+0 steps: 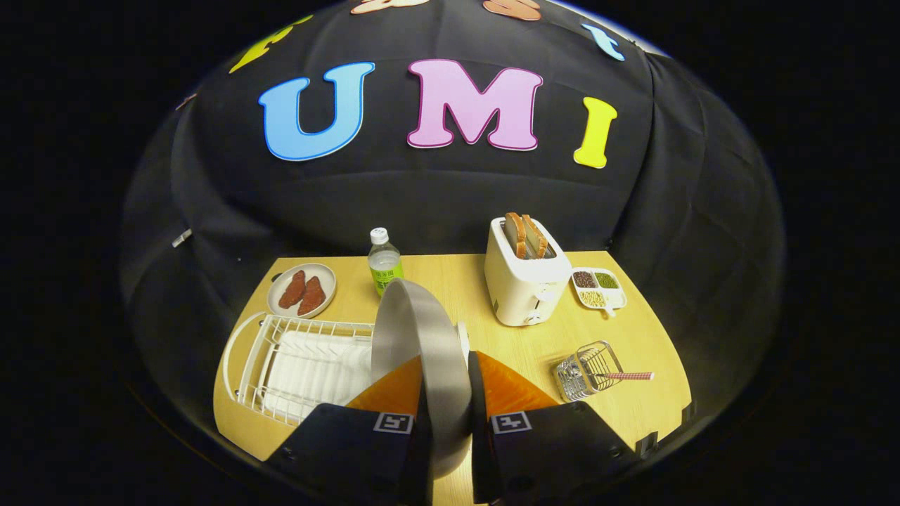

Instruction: Take the plate from the dish rack, then take the spoon from the basket and place it into the plate.

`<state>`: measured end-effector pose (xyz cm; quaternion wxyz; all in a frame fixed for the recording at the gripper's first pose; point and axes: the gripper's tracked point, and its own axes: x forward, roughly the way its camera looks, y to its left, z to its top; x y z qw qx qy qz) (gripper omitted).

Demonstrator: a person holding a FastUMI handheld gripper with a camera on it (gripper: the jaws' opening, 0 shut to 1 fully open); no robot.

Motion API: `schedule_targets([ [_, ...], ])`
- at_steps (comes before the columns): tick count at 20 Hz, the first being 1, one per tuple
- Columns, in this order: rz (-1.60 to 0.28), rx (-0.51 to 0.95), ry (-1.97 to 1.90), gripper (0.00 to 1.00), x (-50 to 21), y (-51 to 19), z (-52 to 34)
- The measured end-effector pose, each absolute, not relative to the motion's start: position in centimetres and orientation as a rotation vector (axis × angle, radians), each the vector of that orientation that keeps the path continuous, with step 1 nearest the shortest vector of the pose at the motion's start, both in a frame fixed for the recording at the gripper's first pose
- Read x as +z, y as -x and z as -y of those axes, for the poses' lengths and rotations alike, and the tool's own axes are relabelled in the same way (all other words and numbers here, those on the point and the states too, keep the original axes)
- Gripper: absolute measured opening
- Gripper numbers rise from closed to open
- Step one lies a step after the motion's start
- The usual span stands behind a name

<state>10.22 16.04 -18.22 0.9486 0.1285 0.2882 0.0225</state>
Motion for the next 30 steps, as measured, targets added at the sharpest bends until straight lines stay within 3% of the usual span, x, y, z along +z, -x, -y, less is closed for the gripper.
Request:
schedule_targets([
  [9, -0.584, 0.128, -0.372, 0.25, -18.4, -1.7, -8.8],
  [19, -0.761, 0.154, -0.523, 0.25, -27.7, 7.6, -3.5],
  [30, -0.926, 0.116, -0.689, 0.26, -37.8, 9.1, -3.0],
])
